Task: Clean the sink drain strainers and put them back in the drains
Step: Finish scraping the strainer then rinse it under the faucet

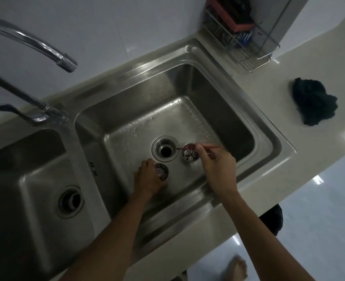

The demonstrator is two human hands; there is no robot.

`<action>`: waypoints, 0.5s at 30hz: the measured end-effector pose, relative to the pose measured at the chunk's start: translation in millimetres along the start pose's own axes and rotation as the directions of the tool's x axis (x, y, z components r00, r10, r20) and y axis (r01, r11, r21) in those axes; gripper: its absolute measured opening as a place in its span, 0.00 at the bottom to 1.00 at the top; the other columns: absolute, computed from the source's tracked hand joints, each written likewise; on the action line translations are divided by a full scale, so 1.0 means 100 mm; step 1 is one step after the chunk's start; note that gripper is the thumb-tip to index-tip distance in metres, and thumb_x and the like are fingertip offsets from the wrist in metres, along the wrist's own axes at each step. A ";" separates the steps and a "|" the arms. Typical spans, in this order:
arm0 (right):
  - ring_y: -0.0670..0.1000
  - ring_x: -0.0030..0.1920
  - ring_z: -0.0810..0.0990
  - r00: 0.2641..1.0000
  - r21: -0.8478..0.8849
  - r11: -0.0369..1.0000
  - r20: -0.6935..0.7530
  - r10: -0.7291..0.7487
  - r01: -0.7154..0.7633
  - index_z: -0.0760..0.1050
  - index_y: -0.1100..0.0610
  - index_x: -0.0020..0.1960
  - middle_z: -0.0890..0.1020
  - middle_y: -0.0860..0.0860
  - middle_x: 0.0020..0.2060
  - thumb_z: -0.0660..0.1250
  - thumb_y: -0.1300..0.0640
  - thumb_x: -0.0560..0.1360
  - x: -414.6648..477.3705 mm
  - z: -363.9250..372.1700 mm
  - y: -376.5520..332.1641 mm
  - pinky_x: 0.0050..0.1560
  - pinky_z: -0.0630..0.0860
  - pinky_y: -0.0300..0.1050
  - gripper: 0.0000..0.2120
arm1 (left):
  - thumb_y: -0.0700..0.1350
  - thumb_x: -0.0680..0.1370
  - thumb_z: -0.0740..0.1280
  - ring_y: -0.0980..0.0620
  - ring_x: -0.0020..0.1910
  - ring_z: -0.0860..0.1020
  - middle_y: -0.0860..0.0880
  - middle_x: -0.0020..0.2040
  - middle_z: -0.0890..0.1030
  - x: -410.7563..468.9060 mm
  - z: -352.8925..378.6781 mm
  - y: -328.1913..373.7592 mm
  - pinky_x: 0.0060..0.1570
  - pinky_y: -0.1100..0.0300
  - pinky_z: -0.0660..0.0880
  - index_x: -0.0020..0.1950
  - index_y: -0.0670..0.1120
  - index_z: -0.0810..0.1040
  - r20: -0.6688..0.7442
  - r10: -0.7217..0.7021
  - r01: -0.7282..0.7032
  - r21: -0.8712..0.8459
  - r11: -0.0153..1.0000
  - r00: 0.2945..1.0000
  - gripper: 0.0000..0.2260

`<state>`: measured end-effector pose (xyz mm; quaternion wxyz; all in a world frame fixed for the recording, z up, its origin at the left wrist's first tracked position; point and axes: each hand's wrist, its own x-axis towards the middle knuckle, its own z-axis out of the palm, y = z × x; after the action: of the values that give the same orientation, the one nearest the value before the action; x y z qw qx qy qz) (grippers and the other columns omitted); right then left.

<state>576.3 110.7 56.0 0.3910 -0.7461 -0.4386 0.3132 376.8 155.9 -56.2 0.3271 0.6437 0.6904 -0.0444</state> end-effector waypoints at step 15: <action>0.38 0.48 0.84 0.999 -0.058 0.998 0.021 0.031 -0.030 0.84 0.52 0.58 0.87 0.43 0.50 0.67 0.48 0.81 0.20 0.10 0.08 0.52 0.81 0.35 0.11 | 0.67 0.61 0.80 0.41 0.73 0.66 0.44 0.75 0.64 0.15 0.11 0.05 0.69 0.44 0.66 0.78 0.48 0.59 -0.008 0.083 -0.081 0.142 0.987 0.996 0.54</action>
<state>580.4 129.4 41.6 0.3597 -0.7601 -0.4402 0.3146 386.8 164.4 -70.4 0.2772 0.6935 0.6607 -0.0752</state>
